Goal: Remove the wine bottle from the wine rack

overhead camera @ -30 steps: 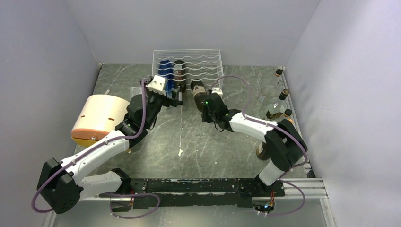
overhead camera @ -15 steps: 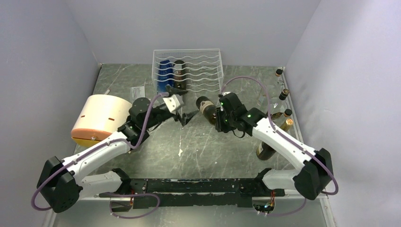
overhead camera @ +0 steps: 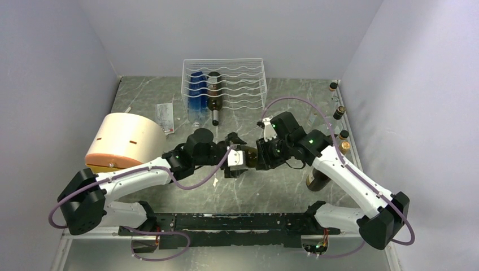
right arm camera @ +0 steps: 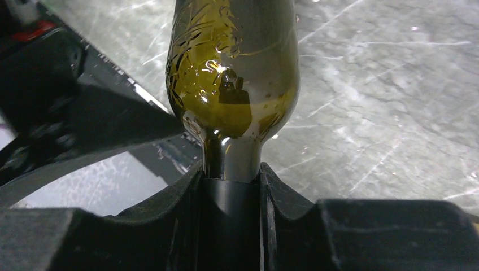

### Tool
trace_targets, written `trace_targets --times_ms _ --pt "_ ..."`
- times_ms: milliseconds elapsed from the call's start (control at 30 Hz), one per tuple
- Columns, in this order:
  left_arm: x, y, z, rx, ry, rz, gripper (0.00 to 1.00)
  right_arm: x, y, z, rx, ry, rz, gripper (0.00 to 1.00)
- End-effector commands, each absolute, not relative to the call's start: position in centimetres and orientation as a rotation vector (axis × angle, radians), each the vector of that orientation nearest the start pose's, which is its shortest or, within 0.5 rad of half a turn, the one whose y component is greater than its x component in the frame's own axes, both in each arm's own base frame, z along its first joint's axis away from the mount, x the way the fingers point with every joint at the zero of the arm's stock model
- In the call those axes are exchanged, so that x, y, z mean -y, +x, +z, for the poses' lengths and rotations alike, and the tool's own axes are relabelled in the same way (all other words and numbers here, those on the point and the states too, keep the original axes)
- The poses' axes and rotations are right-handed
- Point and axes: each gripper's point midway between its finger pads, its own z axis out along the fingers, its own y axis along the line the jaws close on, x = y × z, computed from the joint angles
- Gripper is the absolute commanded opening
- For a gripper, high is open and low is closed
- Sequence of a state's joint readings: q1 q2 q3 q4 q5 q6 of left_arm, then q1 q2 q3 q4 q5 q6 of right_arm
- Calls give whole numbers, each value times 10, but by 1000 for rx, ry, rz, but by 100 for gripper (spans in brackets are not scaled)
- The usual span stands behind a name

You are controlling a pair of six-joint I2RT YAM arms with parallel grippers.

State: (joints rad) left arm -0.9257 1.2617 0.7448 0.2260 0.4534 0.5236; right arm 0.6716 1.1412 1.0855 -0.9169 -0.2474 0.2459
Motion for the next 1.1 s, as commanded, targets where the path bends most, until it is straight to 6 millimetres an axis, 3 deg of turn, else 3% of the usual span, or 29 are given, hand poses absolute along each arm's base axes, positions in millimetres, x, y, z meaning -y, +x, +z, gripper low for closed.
trace_targets --times_ms 0,167,233,300,433,533,600,800,967,1067 --pt "361 196 181 -1152 1551 -618 99 -228 159 213 -2377 -781 894 0" --pt "364 200 166 -1191 1578 -584 99 -230 149 223 -2335 -822 963 0" --pt "364 203 168 -1204 1572 -573 93 -227 150 223 -2333 -811 940 0" --pt "364 207 174 -1209 1540 -559 81 -225 151 226 -2322 -798 924 0" --pt "363 218 193 -1220 1433 -530 40 -223 166 236 -2277 -688 874 1" --pt "363 228 205 -1248 1339 -518 18 -222 189 244 -2229 -537 819 27" --pt "365 231 212 -1266 1290 -535 10 -223 201 247 -2188 -454 812 43" --pt "366 239 225 -1330 1169 -571 7 -228 232 265 -2066 -290 799 65" --pt "366 246 235 -1393 1083 -602 7 -236 241 257 -2043 -239 835 64" --pt "368 245 238 -1406 1073 -631 7 -238 246 250 -2043 -208 838 58"
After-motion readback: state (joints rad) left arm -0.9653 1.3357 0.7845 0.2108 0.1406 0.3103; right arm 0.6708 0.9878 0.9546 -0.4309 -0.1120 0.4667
